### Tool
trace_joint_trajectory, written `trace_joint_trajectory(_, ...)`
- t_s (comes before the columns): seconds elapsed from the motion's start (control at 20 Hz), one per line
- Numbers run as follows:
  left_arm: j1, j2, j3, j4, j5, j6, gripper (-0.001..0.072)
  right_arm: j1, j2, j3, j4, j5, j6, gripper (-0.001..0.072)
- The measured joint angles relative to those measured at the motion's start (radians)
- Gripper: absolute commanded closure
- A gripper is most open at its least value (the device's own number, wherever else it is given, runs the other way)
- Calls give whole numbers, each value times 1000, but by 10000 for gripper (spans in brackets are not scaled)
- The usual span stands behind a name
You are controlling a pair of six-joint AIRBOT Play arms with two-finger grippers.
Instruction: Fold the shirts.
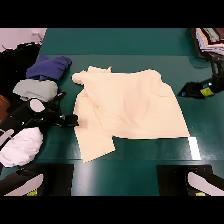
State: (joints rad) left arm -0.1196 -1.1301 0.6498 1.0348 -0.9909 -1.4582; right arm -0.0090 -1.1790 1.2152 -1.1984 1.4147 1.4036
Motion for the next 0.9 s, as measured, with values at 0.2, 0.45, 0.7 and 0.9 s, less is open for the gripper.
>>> trace_joint_trajectory(0.2, -11, 6, 14, -15, 17, 0, 684, -139, 85, -172, -2, 0, 0, 233)
trace_joint_trajectory(0.45, -13, 23, 85, -21, 13, 0, 685, -410, 146, -440, -2, 9, 0, 229)
trace_joint_trajectory(0.7, -13, 27, 111, -22, 19, 0, 685, -554, 159, -627, 31, -59, 1, 277)
trace_joint_trajectory(0.9, -13, 27, 117, -22, 26, 0, 685, -534, 162, -692, 104, -164, 1, 281)
